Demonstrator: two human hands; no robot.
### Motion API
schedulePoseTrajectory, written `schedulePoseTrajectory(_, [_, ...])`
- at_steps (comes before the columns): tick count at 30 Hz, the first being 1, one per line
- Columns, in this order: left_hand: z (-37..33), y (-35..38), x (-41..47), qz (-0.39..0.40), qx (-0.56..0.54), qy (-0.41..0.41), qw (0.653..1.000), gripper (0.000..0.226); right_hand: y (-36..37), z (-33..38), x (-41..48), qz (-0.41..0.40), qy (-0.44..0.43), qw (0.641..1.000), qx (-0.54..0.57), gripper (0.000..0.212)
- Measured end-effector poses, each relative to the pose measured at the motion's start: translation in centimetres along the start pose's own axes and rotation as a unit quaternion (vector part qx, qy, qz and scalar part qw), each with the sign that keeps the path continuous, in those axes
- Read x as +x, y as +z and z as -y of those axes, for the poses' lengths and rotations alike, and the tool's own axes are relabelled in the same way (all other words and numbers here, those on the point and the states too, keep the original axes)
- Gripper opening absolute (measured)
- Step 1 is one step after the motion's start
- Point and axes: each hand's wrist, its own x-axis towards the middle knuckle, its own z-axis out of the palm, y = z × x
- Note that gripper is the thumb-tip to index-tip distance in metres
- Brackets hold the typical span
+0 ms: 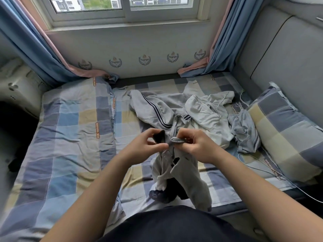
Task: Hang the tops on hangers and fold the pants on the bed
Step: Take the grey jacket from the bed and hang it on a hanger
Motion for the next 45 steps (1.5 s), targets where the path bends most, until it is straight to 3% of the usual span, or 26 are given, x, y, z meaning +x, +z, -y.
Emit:
schedulePoseTrajectory(4, [0.0, 0.8, 0.6, -0.018, 0.06, 0.026, 0.998, 0.013, -0.8, 0.2, -0.5, -0.005, -0.006, 1.0, 0.0, 0.02])
schedulePoseTrajectory(9, [0.4, 2.8, 1.1, 0.063, 0.055, -0.05, 0.995, 0.026, -0.7, -0.6, -1.2, -0.082, -0.015, 0.997, -0.004, 0.028])
schedulePoseTrajectory(13, [0.8, 4.1, 1.3, -0.031, 0.089, -0.021, 0.995, 0.018, -1.4, -0.5, -1.2, -0.165, -0.054, 0.984, -0.033, 0.022])
schedulePoseTrajectory(15, [0.6, 3.4, 1.5, -0.1, 0.089, 0.004, 0.991, 0.027, -1.6, -0.7, -1.4, -0.165, -0.043, 0.985, -0.003, 0.019])
schedulePoseTrajectory(17, [0.2, 2.0, 1.4, -0.131, 0.065, 0.029, 0.989, 0.018, -1.8, -1.0, -1.6, -0.133, -0.014, 0.989, 0.058, 0.017])
schedulePoseTrajectory(20, [-0.3, 0.1, 1.2, -0.125, 0.076, 0.087, 0.985, 0.009, -2.2, -1.3, -2.0, -0.104, 0.016, 0.992, 0.072, 0.02])
schedulePoseTrajectory(24, [0.2, -0.6, 1.3, -0.117, 0.239, 0.124, 0.956, 0.019, -1.9, -0.4, -2.6, -0.175, 0.006, 0.976, 0.129, 0.02])
schedulePoseTrajectory(27, [0.9, -0.5, 1.8, -0.117, 0.257, 0.116, 0.952, 0.025, -1.8, 0.8, -3.1, -0.213, 0.023, 0.961, 0.177, 0.02])
schedulePoseTrajectory(29, [1.0, -1.0, 2.2, -0.071, 0.219, 0.094, 0.969, 0.021, -2.2, 1.3, -3.7, -0.225, 0.082, 0.95, 0.201, 0.022])
schedulePoseTrajectory(32, [1.1, -2.5, 2.5, 0.066, 0.117, 0.097, 0.986, 0.009, -2.8, 1.9, -5.7, -0.226, 0.159, 0.929, 0.248, 0.016])
schedulePoseTrajectory(34, [0.9, -3.2, 1.8, 0.118, 0.053, 0.111, 0.985, 0.026, -2.6, 2.7, -7.1, -0.212, 0.187, 0.912, 0.296, 0.02])
schedulePoseTrajectory(36, [0.3, -3.9, 0.8, 0.14, -0.007, 0.1, 0.985, 0.04, -1.7, 4.0, -8.6, -0.224, 0.202, 0.897, 0.323, 0.018])
schedulePoseTrajectory(40, [-1.0, -5.7, -0.4, 0.174, -0.103, 0.121, 0.972, 0.04, 1.3, 7.5, -11.1, -0.275, 0.213, 0.873, 0.341, 0.028])
schedulePoseTrajectory(45, [-2.7, -6.7, -1.7, 0.222, -0.084, 0.195, 0.951, 0.045, 6.4, 13.9, -14.5, -0.391, 0.19, 0.835, 0.337, 0.036])
